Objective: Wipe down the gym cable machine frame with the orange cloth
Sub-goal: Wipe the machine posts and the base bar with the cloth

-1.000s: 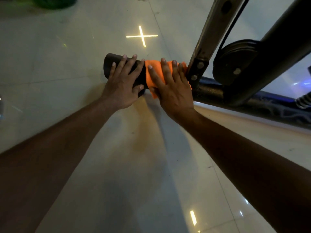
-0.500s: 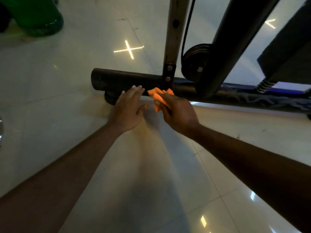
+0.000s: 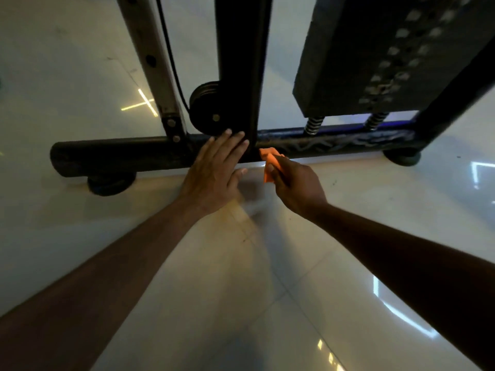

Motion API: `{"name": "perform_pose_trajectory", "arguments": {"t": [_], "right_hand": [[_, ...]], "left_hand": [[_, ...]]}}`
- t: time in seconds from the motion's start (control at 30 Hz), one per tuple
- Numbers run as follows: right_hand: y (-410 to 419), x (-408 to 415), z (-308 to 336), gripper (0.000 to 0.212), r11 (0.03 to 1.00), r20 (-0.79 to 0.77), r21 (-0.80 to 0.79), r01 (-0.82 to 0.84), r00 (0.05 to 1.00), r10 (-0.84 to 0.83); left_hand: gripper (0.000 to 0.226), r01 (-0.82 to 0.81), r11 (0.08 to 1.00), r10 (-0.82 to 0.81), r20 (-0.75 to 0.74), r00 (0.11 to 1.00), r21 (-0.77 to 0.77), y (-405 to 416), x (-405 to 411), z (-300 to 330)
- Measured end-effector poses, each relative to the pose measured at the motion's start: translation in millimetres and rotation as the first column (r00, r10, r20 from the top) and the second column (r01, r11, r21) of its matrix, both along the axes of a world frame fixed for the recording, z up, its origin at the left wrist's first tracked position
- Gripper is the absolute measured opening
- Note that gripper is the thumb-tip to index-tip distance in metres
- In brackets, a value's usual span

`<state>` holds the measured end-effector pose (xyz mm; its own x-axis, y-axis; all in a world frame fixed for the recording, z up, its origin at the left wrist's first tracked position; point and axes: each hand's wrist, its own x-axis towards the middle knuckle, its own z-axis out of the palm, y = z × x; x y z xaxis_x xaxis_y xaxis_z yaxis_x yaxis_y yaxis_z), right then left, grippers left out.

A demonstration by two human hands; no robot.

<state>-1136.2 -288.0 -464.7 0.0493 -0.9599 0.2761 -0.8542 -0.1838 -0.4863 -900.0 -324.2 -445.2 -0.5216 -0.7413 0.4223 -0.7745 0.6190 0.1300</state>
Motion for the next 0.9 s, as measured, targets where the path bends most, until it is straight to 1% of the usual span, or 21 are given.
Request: {"name": "perform_pose_trajectory", "arguments": {"t": [0.07,0.13,0.2,0.3,0.4,0.43,0.5,0.57,0.6,0.63,0.7,0.77,0.83,0.9], "right_hand": [[-2,-18,3,0.042,0.999,0.011,-0.002,0.044,0.999,-0.044],[-9,-31,3,0.041,0.997,0.004,-0.012,0.07,0.998,-0.07],[-20,-37,4,0.043,0.996,-0.004,-0.015,0.085,0.996,-0.085],[-43,-38,2,0.042,0.995,-0.025,-0.033,0.092,0.995,-0.092],[-63,-29,-4,0.062,0.993,-0.07,-0.019,0.118,0.991,-0.119],[-69,-22,-9,0.064,0.994,-0.112,-0.015,0.108,0.988,-0.109],[-76,-10,-23,0.063,1.0,-0.237,-0.004,0.011,0.971,-0.012],[-81,-17,-37,0.067,0.997,-0.315,-0.027,-0.077,0.947,0.065],[-83,-27,-42,0.068,0.994,-0.337,-0.063,-0.087,0.94,0.061],[-85,-38,-46,0.067,0.992,-0.349,-0.102,-0.07,0.937,0.03],[-87,-42,-52,0.066,0.988,-0.32,-0.149,0.037,0.944,-0.084],[-87,-11,-53,0.066,0.981,-0.245,-0.148,0.123,0.957,-0.157],[-86,16,-57,0.065,0.988,-0.235,-0.142,0.062,0.967,-0.095],[-87,5,-60,0.066,0.988,-0.301,-0.154,-0.034,0.953,-0.015]], "left_hand": [[0.063,0.021,0.996,-0.014,0.074,0.997,-0.089,-6,-20,6],[0.063,0.014,0.989,0.009,0.155,0.988,-0.146,-14,-38,11],[0.065,-0.024,0.984,0.067,0.246,0.967,-0.175,-22,-53,12],[0.072,-0.137,0.968,0.2,0.317,0.927,-0.211,-35,-63,4],[0.084,-0.162,0.944,0.264,0.363,0.894,-0.288,-48,-60,-11],[0.088,-0.149,0.939,0.262,0.363,0.894,-0.311,-53,-57,-15],[0.093,-0.112,0.929,0.245,0.357,0.901,-0.353,-61,-50,-21],[0.088,-0.07,0.921,0.216,0.353,0.91,-0.383,-67,-44,-26],[0.085,-0.053,0.922,0.196,0.343,0.919,-0.383,-69,-41,-29],[0.082,-0.041,0.927,0.173,0.327,0.929,-0.373,-70,-38,-31],[0.084,-0.022,0.937,0.131,0.29,0.948,-0.35,-71,-34,-35],[0.085,-0.002,0.935,0.103,0.267,0.958,-0.354,-74,-31,-37],[0.082,0.012,0.928,0.09,0.255,0.963,-0.373,-77,-29,-38],[0.078,0.023,0.926,0.079,0.254,0.964,-0.376,-80,-29,-40]]}}
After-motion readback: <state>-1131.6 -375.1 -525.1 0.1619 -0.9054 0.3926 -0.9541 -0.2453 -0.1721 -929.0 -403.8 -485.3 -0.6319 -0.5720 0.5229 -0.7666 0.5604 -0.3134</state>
